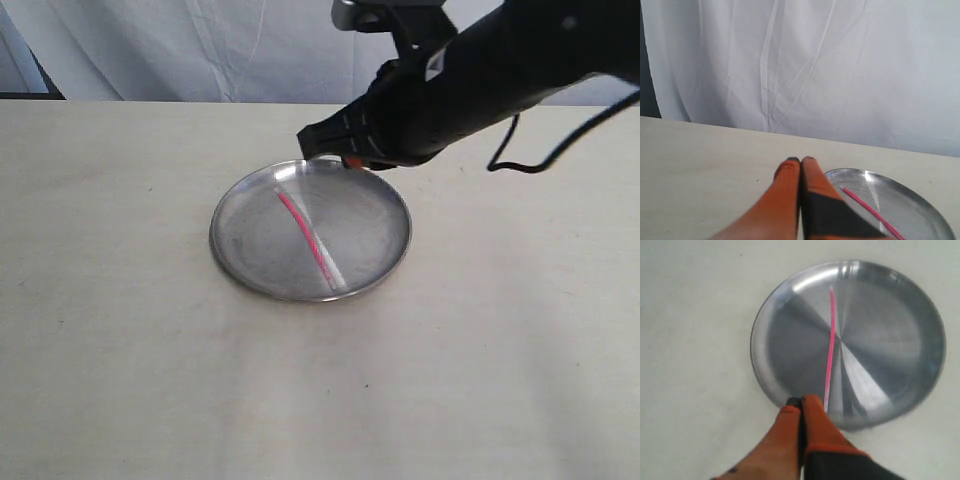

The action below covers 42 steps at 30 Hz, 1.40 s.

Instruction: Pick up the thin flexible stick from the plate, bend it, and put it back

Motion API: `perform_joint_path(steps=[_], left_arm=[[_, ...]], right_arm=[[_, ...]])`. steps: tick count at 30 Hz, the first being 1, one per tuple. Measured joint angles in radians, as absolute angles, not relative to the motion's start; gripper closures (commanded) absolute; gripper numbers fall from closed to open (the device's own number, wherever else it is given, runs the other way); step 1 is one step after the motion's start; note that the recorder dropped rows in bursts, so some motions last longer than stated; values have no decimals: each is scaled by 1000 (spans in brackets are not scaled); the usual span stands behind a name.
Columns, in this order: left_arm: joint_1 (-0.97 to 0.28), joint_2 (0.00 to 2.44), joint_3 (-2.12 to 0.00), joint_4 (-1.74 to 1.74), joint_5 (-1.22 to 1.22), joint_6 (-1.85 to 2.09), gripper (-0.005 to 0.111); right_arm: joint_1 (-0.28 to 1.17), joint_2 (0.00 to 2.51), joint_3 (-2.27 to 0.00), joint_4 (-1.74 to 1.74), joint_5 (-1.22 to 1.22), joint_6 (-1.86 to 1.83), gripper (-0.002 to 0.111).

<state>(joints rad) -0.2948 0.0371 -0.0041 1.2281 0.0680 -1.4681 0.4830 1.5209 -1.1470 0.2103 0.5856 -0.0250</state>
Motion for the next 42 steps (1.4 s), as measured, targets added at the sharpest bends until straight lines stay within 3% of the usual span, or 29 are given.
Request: perform_joint_path(steps=[8,18,24,30,42], left_arm=[[-295,37,-4,1228,68,-1468,107],[-295,37,-4,1228,68,-1468,107],[-295,37,-4,1228,68,-1468,107],[-295,37,-4,1228,68,-1468,107],[-295,37,-4,1228,68,-1468,107]], right_arm=[[483,1335,-1126,214,982,-25,109],[483,1265,-1122,182,1079,23,109],[483,1084,-987,152,893,78,109],[469,741,-673,211,562,85,109],[-1,14,-189,242,398,-77,109]])
